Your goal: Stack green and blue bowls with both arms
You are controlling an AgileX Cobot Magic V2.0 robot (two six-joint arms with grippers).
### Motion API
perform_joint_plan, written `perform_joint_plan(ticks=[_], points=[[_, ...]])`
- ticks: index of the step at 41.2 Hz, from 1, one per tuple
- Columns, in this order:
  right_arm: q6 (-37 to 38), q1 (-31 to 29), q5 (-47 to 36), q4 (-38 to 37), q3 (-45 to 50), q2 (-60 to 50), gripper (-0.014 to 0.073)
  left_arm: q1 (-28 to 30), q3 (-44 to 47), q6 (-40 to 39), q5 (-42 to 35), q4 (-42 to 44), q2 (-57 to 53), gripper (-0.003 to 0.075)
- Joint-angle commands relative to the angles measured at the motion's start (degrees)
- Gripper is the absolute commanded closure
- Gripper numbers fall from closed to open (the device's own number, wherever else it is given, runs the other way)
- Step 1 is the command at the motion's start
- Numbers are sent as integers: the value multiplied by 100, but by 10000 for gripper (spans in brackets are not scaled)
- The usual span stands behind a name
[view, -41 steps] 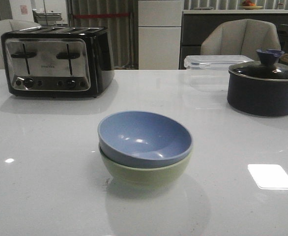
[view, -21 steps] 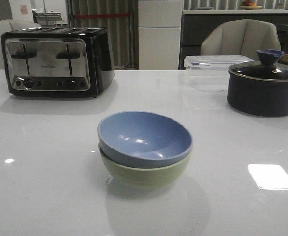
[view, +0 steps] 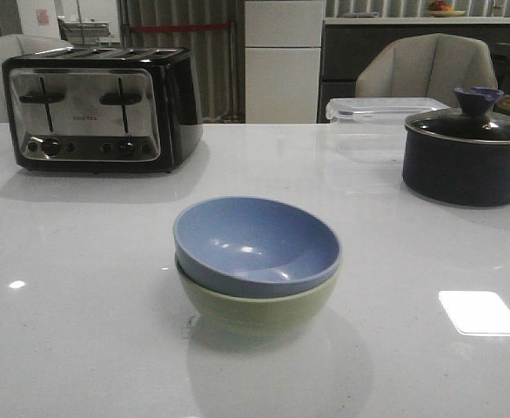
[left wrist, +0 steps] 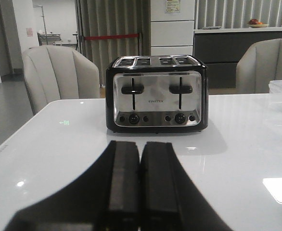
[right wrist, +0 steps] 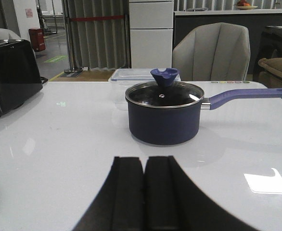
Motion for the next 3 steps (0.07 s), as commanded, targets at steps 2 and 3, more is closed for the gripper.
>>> perform_joint_plan(ticks=[2,3], points=[[11,-28,-530,-68,-28,-112,557,-11,36,-51,-543,-9,-96,622],[11,-28,-530,-68,-28,-112,557,-11,36,-51,-543,-9,-96,622]])
